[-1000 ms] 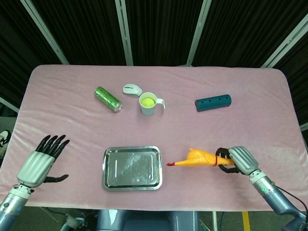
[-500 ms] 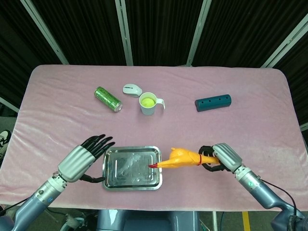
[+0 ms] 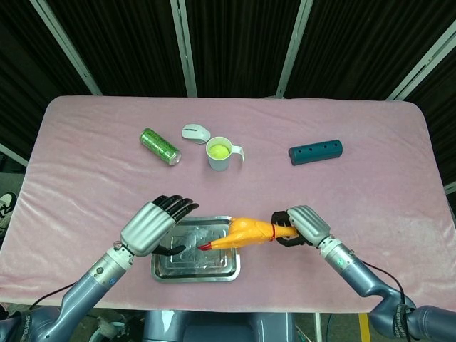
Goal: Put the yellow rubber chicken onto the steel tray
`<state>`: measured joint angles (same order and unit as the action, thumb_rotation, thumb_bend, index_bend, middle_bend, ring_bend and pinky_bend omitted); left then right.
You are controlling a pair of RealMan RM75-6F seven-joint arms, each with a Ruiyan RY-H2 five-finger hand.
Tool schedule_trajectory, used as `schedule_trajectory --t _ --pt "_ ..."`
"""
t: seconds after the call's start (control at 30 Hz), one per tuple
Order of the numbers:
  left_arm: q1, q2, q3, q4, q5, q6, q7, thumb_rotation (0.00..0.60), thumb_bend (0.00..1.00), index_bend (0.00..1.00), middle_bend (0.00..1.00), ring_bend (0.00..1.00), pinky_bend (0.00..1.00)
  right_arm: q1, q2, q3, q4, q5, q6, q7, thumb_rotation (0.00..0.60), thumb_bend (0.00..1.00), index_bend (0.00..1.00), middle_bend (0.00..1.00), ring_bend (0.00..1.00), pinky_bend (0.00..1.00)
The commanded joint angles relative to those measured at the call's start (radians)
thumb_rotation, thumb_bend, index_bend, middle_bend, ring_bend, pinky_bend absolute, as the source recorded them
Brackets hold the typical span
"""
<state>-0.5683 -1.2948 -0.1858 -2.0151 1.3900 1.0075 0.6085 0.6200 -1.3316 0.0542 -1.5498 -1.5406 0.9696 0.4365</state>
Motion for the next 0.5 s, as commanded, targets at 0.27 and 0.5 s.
schedule_trajectory --t 0.27,0.5 --pt "-0.162 -0.131 -0.081 -0.062 -0.414 0.036 0.276 0.600 0.09 0.18 0.21 0.20 0.34 0.015 -0.062 0.056 -0.012 0.102 -0.002 -0.155 0.600 0.74 0.99 0.78 0.71 0.85" --pt "-0.229 -0.170 -0.076 -0.071 -0.527 0.071 0.324 0.600 0.03 0.17 0.21 0.20 0.34 0.019 -0.096 0.093 -0.011 0.174 0.010 -0.241 0.600 0.74 0.99 0.78 0.71 0.85"
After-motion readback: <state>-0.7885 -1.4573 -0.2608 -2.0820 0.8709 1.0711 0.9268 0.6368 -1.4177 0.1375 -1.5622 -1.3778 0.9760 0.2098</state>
